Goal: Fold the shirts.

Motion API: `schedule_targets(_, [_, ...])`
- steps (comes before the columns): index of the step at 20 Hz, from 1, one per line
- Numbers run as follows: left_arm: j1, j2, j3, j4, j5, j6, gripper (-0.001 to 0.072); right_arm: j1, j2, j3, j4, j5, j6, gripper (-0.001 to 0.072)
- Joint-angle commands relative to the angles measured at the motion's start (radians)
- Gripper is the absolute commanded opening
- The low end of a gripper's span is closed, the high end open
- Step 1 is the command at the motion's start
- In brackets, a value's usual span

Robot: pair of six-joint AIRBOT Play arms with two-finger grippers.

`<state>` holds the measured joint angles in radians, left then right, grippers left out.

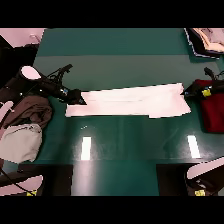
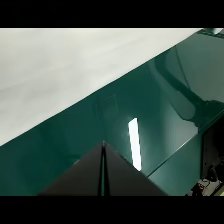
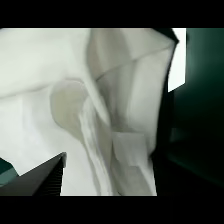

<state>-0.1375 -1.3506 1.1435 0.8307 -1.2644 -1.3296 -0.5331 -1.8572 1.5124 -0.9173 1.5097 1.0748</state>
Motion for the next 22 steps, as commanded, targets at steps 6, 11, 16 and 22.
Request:
schedule_targets(6, [-0.008,-0.001,0.001,0.000,0.015,-0.001,0.0023,0.075,-0.015,-0.061,0.009,0.043,-0.048,0.0306])
schedule_targets(11, [-0.008,-0.001,0.001,-0.001,0.084,-0.061,0.0022,0.089,0.046,-0.061,0.010,0.035,-0.088,0.0015])
schedule_targets(16, [-0.085,-0.017,0.021,0.003,0.245,-0.083,0.0021,0.141,0.211,-0.060,0.010,0.036,-0.030,0.0012])
schedule_targets(22, [-0.251,-0.266,0.297,0.008,0.260,-0.085,0.0021,0.344,0.325,0.109,0.011,0.098,0.154,0.0011])
